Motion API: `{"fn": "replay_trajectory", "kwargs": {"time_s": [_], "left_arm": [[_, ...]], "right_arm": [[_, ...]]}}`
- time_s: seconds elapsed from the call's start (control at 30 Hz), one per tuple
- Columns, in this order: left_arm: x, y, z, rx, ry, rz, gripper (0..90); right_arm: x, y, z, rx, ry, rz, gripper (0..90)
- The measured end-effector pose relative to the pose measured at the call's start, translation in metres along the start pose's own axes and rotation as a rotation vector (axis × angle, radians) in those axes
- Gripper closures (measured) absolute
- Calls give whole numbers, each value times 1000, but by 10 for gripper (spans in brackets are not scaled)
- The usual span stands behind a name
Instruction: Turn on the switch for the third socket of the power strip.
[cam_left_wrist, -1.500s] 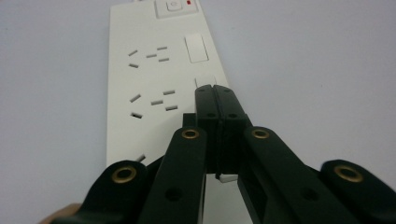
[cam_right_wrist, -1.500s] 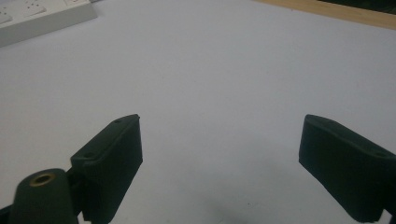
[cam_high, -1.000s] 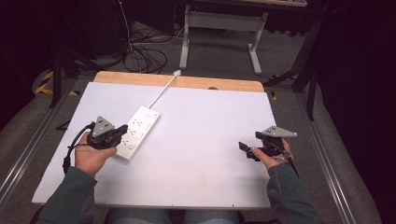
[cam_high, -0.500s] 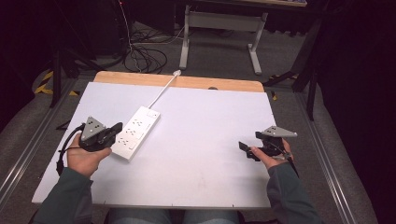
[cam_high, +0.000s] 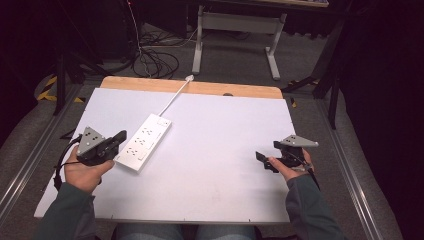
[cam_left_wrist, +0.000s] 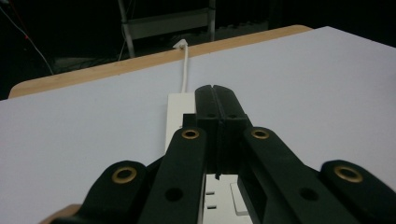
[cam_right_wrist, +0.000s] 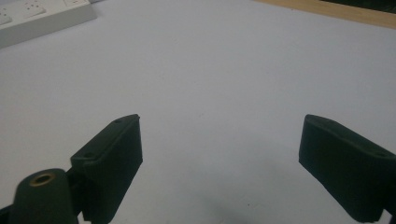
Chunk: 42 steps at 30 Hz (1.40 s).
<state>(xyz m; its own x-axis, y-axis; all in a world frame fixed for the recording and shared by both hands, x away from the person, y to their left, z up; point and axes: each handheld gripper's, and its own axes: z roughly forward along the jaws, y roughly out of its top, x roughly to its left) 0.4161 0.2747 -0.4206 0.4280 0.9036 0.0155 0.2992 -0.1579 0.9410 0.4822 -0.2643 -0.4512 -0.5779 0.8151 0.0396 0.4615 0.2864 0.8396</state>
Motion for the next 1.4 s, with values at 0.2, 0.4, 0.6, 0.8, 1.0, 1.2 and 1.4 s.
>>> {"fn": "replay_trajectory", "kwargs": {"time_s": [0.2,0.4,0.6,0.8,1.0,1.2,1.4], "left_arm": [[2,-2,-8,-16,7,-12,900],[4,-2,-16,-35,10,-20,900],[7,-5,-26,-50,21,-36,899],[11,-8,-36,-71,35,-61,875],[15,-9,-41,-86,54,-78,816],[17,-10,-43,-95,72,-87,746],[21,-10,-46,-100,82,-102,657]], "right_arm": [[1,0,1,1,-2,0,137],[1,0,0,0,-1,0,138],[0,0,0,-2,-1,-2,137],[1,1,1,1,-3,-1,138],[1,1,1,1,-4,-1,137],[1,1,0,0,-3,1,137],[1,1,0,0,-2,0,137]]}}
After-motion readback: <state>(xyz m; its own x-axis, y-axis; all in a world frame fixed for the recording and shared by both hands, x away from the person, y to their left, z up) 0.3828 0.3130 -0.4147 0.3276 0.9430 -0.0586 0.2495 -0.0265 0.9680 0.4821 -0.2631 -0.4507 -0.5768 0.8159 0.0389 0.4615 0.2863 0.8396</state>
